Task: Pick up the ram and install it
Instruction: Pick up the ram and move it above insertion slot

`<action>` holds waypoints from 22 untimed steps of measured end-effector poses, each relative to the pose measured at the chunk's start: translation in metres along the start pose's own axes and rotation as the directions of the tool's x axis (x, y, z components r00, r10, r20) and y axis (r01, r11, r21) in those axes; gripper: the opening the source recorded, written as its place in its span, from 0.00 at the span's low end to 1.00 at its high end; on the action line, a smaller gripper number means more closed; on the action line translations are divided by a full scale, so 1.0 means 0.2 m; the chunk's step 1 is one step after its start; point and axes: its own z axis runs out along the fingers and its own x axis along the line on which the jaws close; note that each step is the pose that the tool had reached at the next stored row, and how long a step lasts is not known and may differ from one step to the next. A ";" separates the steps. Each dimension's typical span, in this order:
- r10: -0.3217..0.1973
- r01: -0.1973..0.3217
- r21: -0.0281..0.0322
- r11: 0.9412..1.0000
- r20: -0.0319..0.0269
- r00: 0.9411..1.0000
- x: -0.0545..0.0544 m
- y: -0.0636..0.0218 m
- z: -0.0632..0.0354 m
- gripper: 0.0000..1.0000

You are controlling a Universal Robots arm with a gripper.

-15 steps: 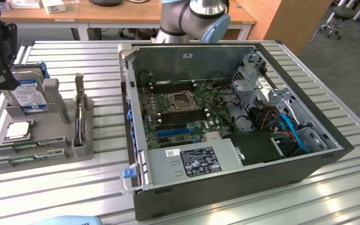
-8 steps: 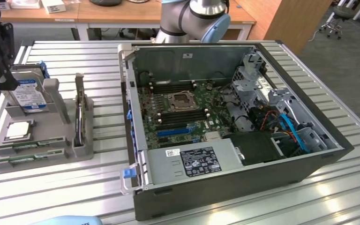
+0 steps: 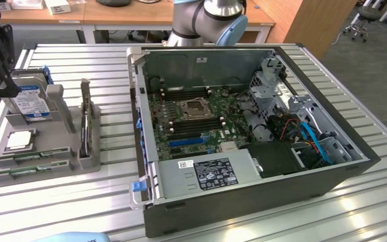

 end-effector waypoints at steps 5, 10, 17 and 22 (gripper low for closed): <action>0.000 0.000 0.000 1.000 0.000 1.000 0.00 0.000 0.001 0.10; -0.003 0.003 0.000 1.000 0.000 1.000 0.00 -0.001 0.013 0.10; -0.004 0.004 0.000 1.000 0.000 1.000 0.00 -0.001 0.023 0.10; -0.004 0.004 0.000 1.000 0.000 1.000 0.00 -0.001 0.023 0.10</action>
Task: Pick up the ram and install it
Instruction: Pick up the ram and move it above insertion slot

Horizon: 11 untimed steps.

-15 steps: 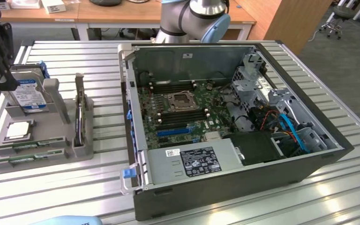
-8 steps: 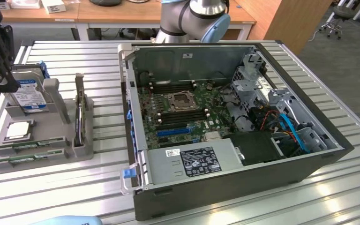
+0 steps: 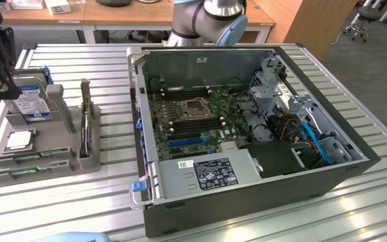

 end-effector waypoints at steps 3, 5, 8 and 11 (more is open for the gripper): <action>0.000 0.000 0.000 1.000 0.000 1.000 0.00 0.000 0.000 0.10; 0.000 0.000 0.000 1.000 0.000 1.000 0.00 0.000 0.000 0.11; 0.000 0.000 0.000 1.000 0.000 1.000 0.00 0.000 0.000 0.23; 0.000 0.000 0.000 1.000 0.000 1.000 0.00 0.000 0.000 0.29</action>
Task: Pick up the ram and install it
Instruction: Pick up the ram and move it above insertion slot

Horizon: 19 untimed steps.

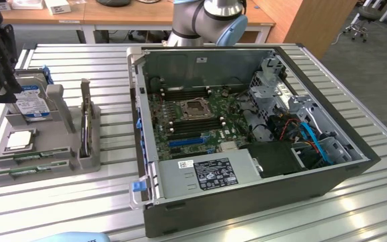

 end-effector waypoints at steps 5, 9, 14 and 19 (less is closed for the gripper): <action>0.000 0.000 0.000 1.000 0.000 1.000 0.00 -0.001 0.019 0.29; 0.000 0.000 0.000 1.000 0.000 1.000 0.00 -0.002 0.055 0.29; 0.000 0.000 0.000 1.000 0.000 1.000 0.00 -0.004 0.101 0.29; 0.000 0.000 0.000 1.000 0.000 1.000 0.00 -0.005 0.145 0.29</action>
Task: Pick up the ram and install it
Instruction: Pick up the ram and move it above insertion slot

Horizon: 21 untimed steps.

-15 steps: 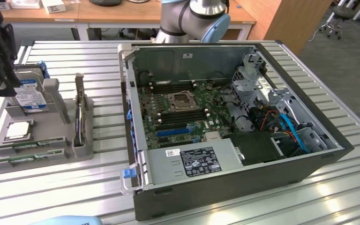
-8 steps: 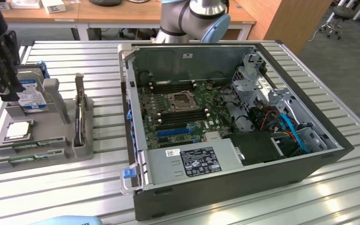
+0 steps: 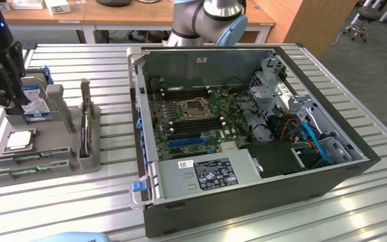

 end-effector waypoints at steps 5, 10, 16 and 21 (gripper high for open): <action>0.000 0.000 0.000 1.000 0.000 1.000 0.00 -0.002 0.045 0.29; 0.000 0.000 0.000 1.000 0.000 1.000 0.00 -0.003 0.090 0.29; 0.000 0.000 0.000 1.000 0.000 1.000 0.00 -0.005 0.136 0.29; 0.000 0.000 0.000 1.000 -0.002 1.000 0.00 -0.006 0.168 0.29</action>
